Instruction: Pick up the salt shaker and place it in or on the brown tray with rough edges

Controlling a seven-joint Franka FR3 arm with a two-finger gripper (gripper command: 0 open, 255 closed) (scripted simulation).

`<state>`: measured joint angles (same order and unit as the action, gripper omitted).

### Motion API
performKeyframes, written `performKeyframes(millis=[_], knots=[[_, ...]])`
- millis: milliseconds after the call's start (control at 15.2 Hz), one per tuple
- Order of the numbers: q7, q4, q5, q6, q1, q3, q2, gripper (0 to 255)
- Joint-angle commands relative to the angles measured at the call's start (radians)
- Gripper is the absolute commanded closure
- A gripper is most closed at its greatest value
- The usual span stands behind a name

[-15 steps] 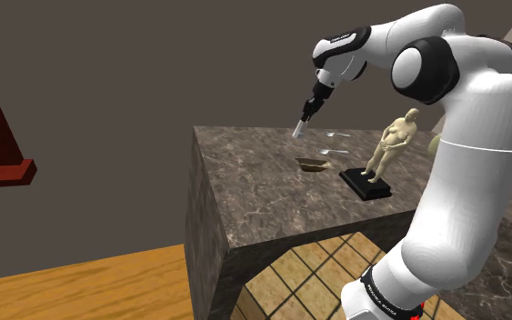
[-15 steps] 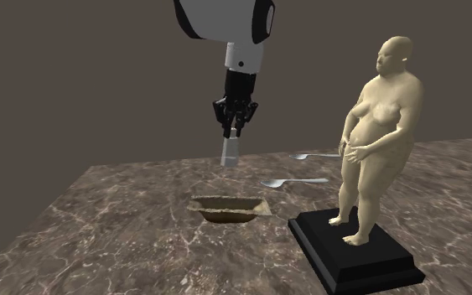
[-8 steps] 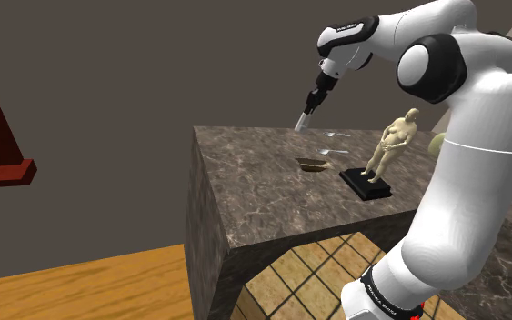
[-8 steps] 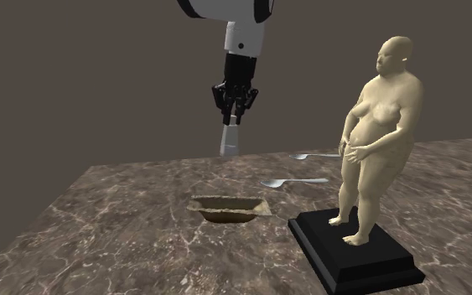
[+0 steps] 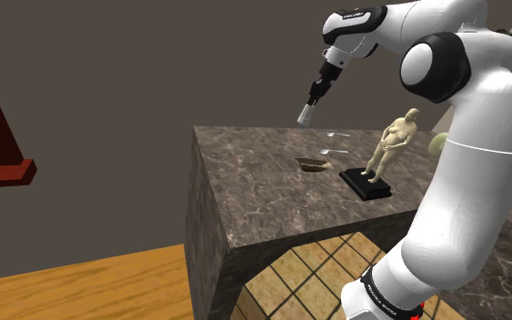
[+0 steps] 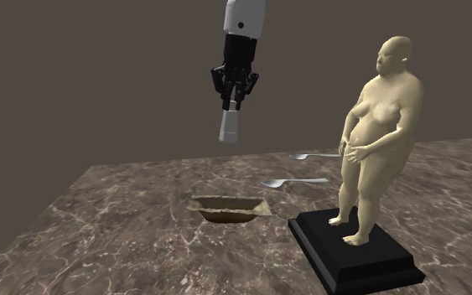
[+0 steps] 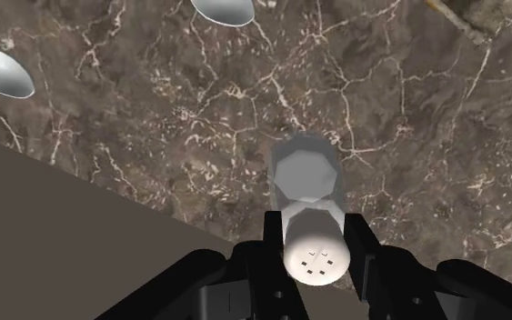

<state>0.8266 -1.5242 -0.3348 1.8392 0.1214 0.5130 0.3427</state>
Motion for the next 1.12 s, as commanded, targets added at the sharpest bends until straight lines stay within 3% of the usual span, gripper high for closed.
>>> performKeyframes(millis=[0,462,924,1056], knots=[[-0.007,-0.050,0.022,0.008,-0.016,0.006,-0.048,255],[-0.106,-0.388,0.191,0.074,-0.099,0.007,-0.382,255],[-0.235,-0.651,0.341,0.049,-0.085,-0.065,-0.713,255],[-0.230,-0.675,0.340,0.076,-0.082,-0.064,-0.709,255]])
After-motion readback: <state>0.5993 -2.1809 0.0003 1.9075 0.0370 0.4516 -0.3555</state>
